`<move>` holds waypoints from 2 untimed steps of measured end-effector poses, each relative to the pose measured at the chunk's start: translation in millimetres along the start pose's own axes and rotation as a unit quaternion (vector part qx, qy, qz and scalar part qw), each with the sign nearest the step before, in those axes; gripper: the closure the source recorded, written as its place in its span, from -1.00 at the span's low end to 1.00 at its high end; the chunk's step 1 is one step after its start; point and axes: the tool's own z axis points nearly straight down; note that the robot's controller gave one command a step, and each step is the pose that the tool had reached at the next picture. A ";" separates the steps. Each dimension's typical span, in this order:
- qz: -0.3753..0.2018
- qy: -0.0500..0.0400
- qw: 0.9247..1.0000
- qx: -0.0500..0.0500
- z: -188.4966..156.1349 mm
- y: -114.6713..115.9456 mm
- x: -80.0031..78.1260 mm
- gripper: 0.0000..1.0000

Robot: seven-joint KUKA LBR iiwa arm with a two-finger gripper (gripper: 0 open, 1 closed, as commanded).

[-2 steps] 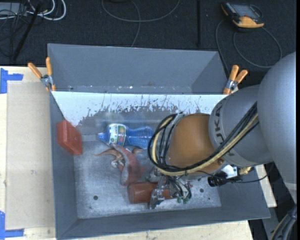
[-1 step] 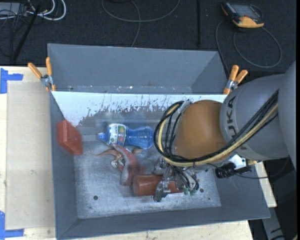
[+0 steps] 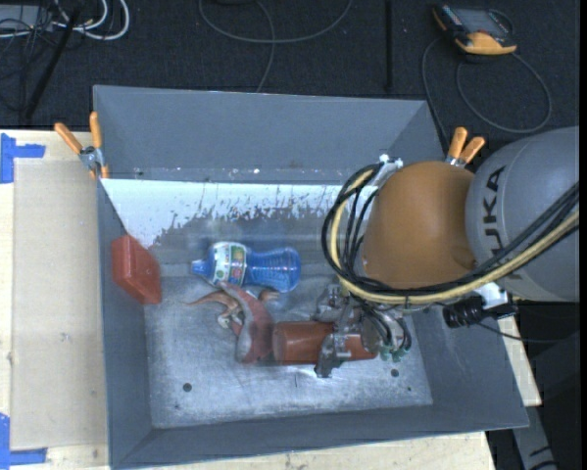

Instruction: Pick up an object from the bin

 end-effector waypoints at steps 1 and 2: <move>-0.004 0.000 1.000 0.000 -60.2 -1.8 -0.6 1.00; 0.017 -0.003 1.000 0.000 -156.9 15.7 21.3 1.00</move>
Offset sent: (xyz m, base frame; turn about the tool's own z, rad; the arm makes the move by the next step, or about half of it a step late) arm -0.0197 0.0166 0.1576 0.0356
